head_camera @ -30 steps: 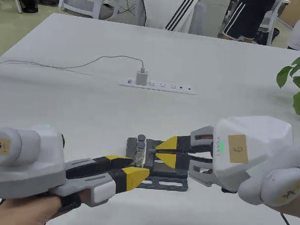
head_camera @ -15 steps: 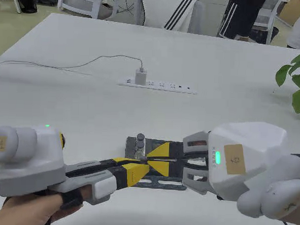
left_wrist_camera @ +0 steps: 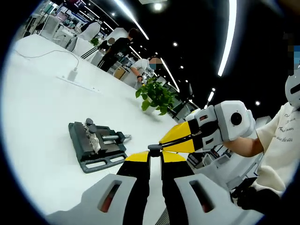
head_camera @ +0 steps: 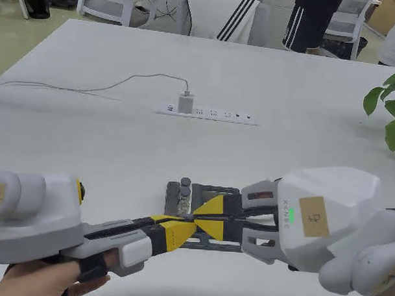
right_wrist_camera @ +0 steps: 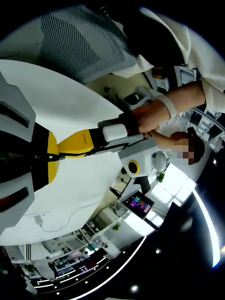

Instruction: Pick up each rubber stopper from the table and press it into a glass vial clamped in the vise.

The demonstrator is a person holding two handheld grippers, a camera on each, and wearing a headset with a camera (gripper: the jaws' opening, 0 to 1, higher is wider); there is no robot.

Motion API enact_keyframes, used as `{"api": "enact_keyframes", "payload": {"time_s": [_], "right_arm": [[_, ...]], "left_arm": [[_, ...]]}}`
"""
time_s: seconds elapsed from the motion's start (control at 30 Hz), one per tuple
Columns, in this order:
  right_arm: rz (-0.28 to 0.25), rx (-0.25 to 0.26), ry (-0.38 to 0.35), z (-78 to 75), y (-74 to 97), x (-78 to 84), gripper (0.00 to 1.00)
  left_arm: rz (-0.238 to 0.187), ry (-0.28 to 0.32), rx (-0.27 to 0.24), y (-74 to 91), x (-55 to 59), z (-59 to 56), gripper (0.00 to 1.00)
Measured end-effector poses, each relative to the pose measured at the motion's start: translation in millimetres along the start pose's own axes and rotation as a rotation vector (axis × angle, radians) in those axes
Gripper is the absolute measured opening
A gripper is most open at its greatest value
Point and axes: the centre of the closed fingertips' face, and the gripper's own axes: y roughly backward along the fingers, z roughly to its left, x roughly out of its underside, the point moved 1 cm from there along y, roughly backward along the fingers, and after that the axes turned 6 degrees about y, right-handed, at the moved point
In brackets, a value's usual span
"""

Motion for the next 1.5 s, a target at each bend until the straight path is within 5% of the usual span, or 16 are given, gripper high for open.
{"api": "enact_keyframes", "payload": {"time_s": [0.47,0.63,0.87,1.0,1.2,1.37,1.5], "right_arm": [[0.001,-0.094,-0.048,12.0,0.2,4.0,0.00],[-0.013,-0.122,-0.106,10.1,5.5,4.2,0.15],[-0.084,-0.178,-0.255,10.9,12.2,-6.2,0.36],[-0.084,-0.278,-0.336,25.7,12.9,-8.3,0.52],[-0.051,-0.338,-0.328,38.7,11.8,-4.4,0.60],[-0.002,-0.364,-0.291,42.9,11.8,5.8,0.55],[0.022,-0.383,-0.265,42.0,13.0,9.8,0.47]], "left_arm": [[0.078,-0.066,-0.001,1.7,13.2,0.7,0.03],[0.133,-0.129,0.000,-0.1,19.6,-0.3,0.03],[0.252,-0.304,-0.033,-2.5,33.4,0.8,0.03],[0.300,-0.413,-0.037,-4.8,40.5,-1.0,0.03],[0.365,-0.573,-0.057,-4.2,48.0,1.5,0.03],[0.368,-0.587,-0.060,-4.9,47.7,0.4,0.03],[0.392,-0.671,-0.072,-4.5,45.0,1.5,0.03]]}}
